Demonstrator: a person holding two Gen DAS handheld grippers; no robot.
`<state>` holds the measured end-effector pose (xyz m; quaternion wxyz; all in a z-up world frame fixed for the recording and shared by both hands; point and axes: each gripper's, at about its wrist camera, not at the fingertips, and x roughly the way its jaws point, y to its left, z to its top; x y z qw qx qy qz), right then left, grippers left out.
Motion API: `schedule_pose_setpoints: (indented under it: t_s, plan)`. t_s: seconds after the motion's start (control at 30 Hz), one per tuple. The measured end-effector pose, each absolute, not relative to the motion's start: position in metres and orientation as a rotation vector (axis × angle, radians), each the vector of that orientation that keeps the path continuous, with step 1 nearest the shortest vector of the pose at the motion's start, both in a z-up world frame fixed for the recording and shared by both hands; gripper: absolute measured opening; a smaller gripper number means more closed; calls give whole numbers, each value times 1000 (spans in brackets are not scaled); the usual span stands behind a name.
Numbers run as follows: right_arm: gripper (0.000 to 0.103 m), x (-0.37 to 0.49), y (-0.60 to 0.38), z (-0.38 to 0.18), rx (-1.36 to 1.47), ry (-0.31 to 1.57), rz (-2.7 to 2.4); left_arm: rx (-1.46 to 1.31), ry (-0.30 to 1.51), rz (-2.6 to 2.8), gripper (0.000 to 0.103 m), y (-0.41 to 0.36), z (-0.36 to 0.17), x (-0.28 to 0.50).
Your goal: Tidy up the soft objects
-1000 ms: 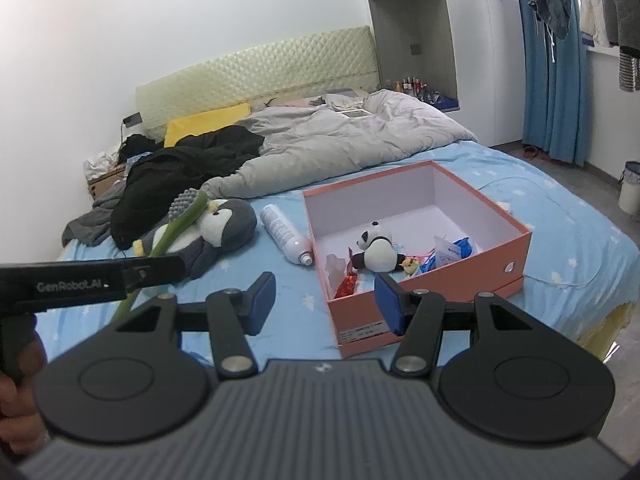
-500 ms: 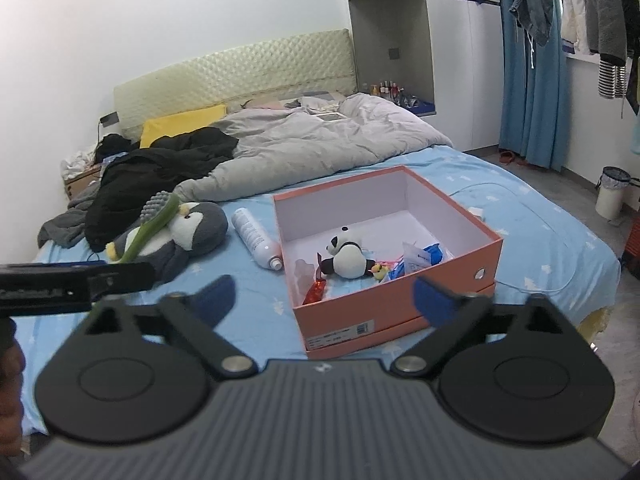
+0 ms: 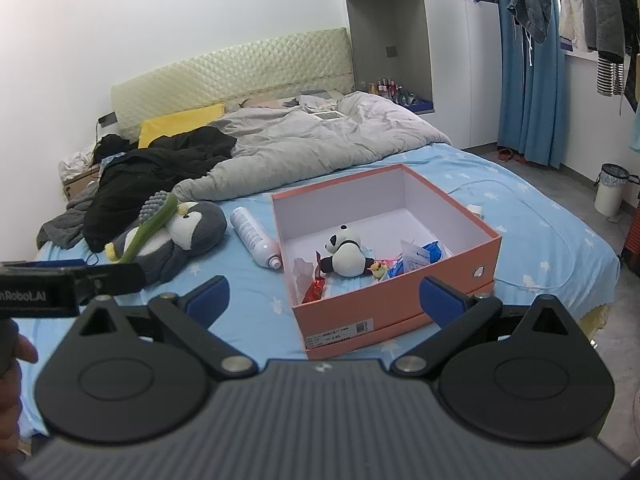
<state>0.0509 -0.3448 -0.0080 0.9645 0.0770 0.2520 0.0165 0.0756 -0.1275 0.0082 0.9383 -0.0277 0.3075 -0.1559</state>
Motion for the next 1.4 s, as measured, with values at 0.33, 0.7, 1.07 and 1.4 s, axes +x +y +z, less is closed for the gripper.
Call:
schedule_pose_setpoints:
  t_s: [0.33,0.7,1.07,1.4]
  plan:
    - [103,49,-341,-8,148,507,46,-61,644,-292,103,-124,10,78]
    - [103,48,-339,-8,146,510,43,-65,651,-287,103,-122,10,79]
    - [103,49,-337,-9,150,516,42,-79,648,-280,103,-120,10,78]
    - [103,49,-336,-10,151,514,42,-74,649,-277,103,-120,10,78]
